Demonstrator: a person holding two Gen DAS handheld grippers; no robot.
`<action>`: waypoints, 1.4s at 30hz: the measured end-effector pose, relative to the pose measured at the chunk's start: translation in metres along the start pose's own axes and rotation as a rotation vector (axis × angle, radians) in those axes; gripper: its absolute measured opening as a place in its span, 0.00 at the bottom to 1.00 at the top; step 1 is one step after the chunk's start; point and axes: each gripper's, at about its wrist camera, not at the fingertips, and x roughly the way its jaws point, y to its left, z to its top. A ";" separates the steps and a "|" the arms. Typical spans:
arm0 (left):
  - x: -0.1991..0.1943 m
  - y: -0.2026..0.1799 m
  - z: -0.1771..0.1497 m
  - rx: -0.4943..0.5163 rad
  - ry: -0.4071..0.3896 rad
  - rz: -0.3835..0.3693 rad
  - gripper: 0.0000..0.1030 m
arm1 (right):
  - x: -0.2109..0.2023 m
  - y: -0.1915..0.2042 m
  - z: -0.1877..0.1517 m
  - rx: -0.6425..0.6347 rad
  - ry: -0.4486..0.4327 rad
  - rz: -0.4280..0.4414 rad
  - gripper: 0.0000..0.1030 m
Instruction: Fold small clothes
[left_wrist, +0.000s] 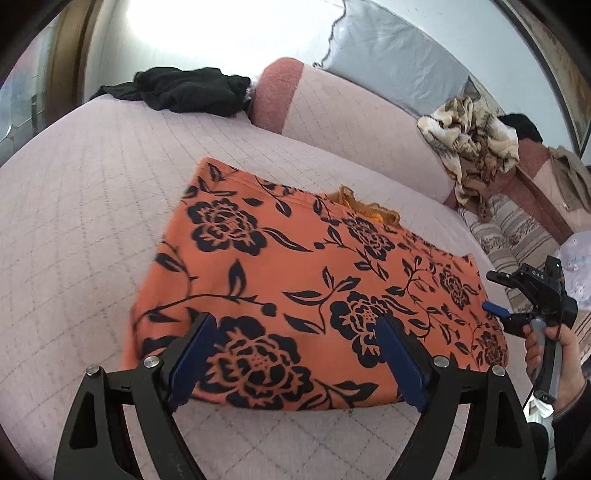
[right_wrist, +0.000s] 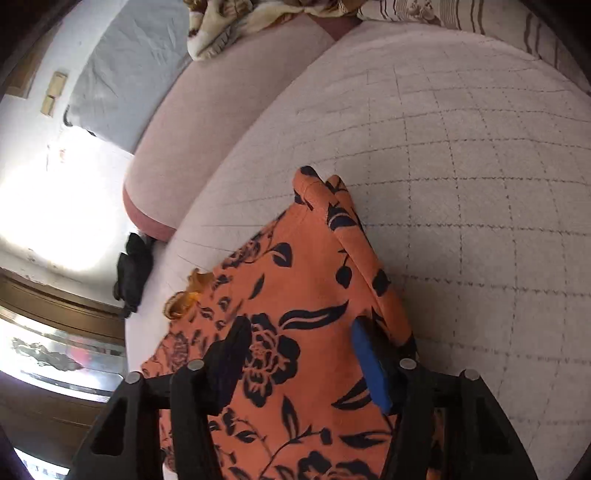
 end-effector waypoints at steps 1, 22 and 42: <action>-0.010 0.008 -0.001 -0.027 -0.013 0.007 0.85 | -0.010 0.013 -0.007 -0.069 -0.006 0.000 0.75; -0.006 0.102 -0.012 -0.401 0.180 0.070 0.15 | -0.023 0.005 -0.102 -0.187 0.043 0.069 0.76; 0.042 -0.029 0.020 0.081 0.140 0.204 0.65 | 0.015 0.015 -0.018 -0.087 0.110 0.122 0.88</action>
